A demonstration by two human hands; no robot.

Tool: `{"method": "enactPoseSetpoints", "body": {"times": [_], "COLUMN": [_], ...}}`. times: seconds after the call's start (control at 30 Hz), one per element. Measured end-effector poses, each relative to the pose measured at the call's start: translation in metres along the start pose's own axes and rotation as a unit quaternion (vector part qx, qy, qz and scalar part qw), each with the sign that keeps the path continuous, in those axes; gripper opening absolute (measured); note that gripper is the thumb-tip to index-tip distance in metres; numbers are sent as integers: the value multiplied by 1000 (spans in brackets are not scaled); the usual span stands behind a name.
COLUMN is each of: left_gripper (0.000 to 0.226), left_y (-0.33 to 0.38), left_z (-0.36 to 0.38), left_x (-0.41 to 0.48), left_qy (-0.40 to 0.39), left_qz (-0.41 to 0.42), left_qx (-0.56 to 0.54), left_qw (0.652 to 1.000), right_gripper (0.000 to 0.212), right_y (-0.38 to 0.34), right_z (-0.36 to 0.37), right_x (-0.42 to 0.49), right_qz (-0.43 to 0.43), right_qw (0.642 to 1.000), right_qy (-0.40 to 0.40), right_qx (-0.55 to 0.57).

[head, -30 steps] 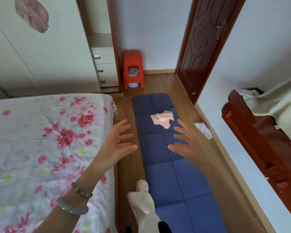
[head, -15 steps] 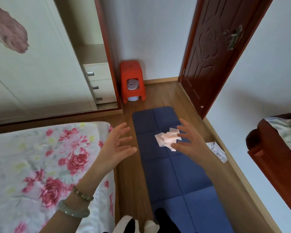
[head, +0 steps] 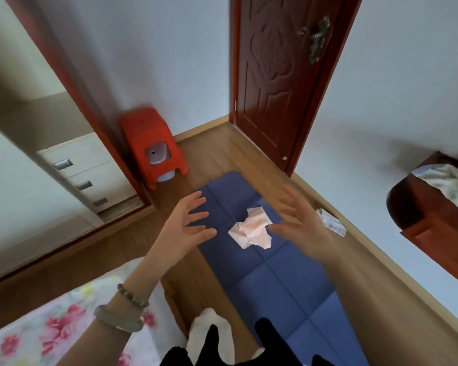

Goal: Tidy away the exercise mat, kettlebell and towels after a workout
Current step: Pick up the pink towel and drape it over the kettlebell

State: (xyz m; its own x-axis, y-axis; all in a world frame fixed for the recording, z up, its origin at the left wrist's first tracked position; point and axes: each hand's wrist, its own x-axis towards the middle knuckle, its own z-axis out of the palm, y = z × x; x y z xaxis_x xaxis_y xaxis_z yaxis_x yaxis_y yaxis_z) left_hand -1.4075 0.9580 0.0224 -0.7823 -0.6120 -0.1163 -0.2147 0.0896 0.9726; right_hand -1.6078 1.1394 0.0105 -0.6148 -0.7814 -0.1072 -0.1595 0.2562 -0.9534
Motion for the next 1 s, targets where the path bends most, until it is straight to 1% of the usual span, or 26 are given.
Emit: {"method": "enactPoseSetpoints", "body": {"times": [0.1,0.3,0.43,0.7,1.0], "left_gripper": [78,71,71,71,71], "left_y": [0,3,0,-4,-38], "left_z": [-21,-25,-24,-18,-13], "left_x": [50,124,167,244,328], "left_qy": [-49,-123,-152,-176,-260], "left_qz": [3,-1,-2,-8,-47], "left_qx": [19,11,16,40,77], "left_qw": [999,992,988,984,961], "right_gripper": [81,81,82,83,78], "right_y": [-9,-16,-12,1,22], "right_z": [14,16,13,-5,3], "right_x": [21,59,92,156,202], "right_qz": [8,45,60,80,143], "right_qw": [999,992,990,986,968], "right_qy": [42,117,131,144,202], "right_qx": [-7,-5,-8,3,28]}}
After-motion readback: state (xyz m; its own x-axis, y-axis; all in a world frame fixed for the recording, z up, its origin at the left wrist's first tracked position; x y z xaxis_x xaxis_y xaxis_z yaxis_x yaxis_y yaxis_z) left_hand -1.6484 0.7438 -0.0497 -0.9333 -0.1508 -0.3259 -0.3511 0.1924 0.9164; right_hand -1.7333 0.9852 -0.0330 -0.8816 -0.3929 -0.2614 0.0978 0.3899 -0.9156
